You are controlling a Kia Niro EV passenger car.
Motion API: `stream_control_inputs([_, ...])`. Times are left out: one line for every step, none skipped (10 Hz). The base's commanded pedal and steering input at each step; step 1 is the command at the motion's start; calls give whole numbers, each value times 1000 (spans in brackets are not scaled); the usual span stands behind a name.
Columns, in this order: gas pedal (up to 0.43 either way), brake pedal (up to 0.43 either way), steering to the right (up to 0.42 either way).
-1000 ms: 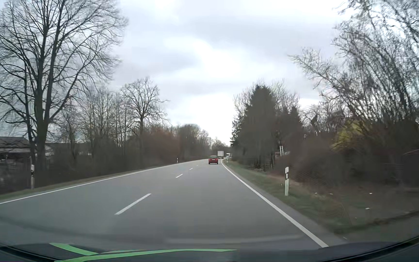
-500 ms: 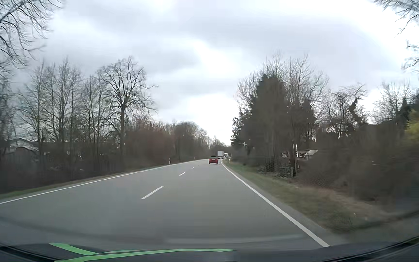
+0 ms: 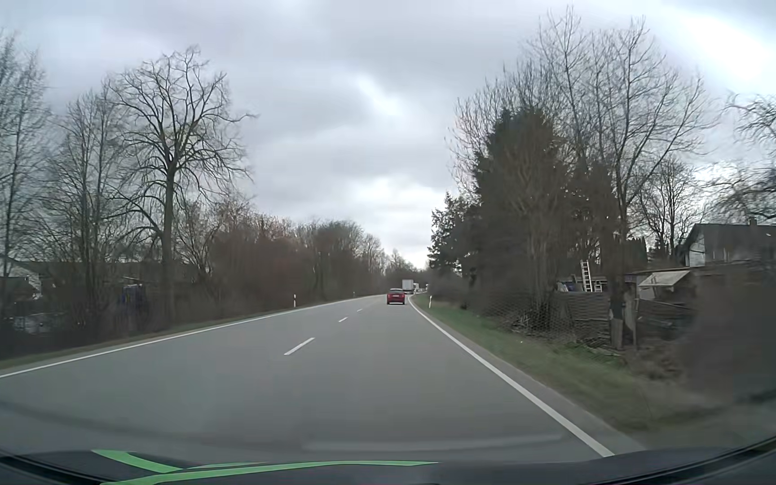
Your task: Follow the waypoints while adhering to traffic rules and regulations
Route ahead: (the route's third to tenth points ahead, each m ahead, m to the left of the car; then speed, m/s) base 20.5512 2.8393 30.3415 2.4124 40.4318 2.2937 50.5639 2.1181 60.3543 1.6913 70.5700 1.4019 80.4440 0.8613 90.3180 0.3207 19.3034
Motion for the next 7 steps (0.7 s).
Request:
stream_control_inputs([157, 0, 3])
stream_control_inputs([157, 0, 3])
stream_control_inputs([157, 0, 3])
stream_control_inputs([157, 0, 3])
stream_control_inputs([157, 0, 3])
stream_control_inputs([157, 0, 3])
stream_control_inputs([169, 0, 3])
